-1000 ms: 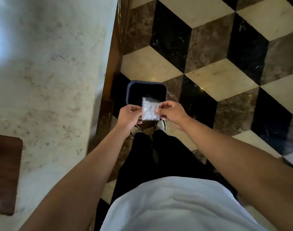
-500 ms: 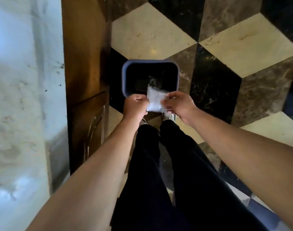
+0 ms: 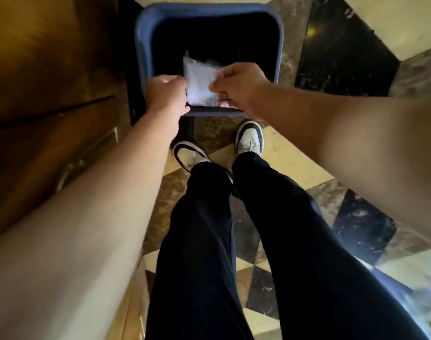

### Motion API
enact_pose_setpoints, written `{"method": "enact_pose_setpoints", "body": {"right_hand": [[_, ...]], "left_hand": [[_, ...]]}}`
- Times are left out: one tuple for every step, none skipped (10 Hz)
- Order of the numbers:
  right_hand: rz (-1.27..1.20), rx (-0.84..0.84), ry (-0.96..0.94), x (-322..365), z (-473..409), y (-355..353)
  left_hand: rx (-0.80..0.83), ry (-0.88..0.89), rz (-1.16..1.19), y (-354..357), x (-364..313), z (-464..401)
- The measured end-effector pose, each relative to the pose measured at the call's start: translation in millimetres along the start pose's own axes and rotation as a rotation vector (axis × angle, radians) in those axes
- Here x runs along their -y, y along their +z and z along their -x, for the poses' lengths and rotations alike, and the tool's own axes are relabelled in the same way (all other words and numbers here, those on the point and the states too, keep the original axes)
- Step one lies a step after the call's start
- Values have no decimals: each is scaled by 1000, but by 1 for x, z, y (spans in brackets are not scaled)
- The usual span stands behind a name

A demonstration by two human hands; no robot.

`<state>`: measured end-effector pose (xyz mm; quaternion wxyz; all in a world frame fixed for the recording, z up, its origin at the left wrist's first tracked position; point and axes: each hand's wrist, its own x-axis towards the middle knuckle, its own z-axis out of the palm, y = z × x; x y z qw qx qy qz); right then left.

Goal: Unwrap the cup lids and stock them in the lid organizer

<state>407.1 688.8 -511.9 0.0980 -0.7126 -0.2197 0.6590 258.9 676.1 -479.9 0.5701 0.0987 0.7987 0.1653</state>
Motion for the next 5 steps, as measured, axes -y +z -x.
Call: {"method": "enact_pose_setpoints", "body": {"right_hand": [[37,0,8,-6,-30,12],[64,-3,7,-11,-43,19],[83,33,-26,-16,-48,24],[164,70,-62,-20,-44,19],[276,65,-87,-20,-24,11]], "left_hand": [[27,-12,49,6,5,-26],[29,32,11,8,6,-37],[8,95,-64,4,11,-44],[-7,87,-80,1,14,-42],[-47,106,-118,-9,16,-29]]}}
